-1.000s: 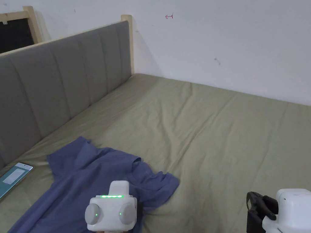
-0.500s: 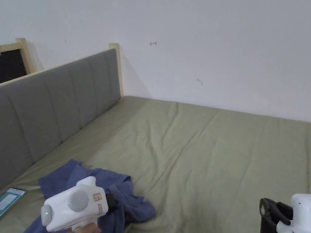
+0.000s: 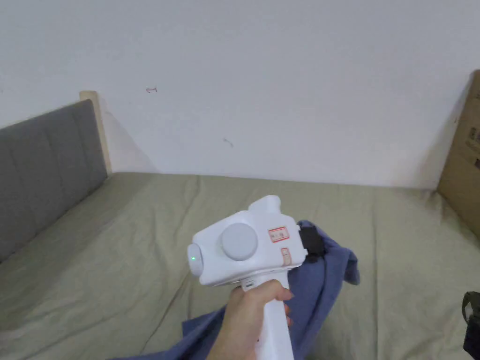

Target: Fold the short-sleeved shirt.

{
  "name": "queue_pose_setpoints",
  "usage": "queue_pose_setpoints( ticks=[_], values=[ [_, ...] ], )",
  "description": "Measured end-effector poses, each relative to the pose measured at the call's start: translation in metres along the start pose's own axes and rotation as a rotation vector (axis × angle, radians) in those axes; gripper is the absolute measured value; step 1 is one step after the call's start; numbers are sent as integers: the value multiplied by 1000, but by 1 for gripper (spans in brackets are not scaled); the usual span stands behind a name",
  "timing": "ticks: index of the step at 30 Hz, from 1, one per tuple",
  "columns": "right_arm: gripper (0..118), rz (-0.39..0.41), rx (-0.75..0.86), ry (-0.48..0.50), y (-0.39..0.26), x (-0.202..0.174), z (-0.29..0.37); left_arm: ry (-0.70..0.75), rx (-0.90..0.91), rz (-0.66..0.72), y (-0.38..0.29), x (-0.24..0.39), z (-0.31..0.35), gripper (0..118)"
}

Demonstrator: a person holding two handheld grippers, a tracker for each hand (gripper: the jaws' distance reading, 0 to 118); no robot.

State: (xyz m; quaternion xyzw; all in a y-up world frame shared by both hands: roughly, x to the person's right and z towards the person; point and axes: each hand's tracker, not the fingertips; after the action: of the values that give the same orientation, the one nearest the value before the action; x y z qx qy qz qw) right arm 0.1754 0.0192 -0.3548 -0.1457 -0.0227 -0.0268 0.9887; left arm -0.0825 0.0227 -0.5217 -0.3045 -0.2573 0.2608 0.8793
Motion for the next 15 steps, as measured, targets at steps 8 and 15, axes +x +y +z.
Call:
queue_pose_setpoints(
  ticks=[8,15],
  values=[
    [0,-117,-40,-224,-13,84,23,-48,-370,-117,-145,77,-144,6],
    [0,-229,-156,-282,-47,117,17,67,-676,-287,-257,54,-209,58]
  ],
)
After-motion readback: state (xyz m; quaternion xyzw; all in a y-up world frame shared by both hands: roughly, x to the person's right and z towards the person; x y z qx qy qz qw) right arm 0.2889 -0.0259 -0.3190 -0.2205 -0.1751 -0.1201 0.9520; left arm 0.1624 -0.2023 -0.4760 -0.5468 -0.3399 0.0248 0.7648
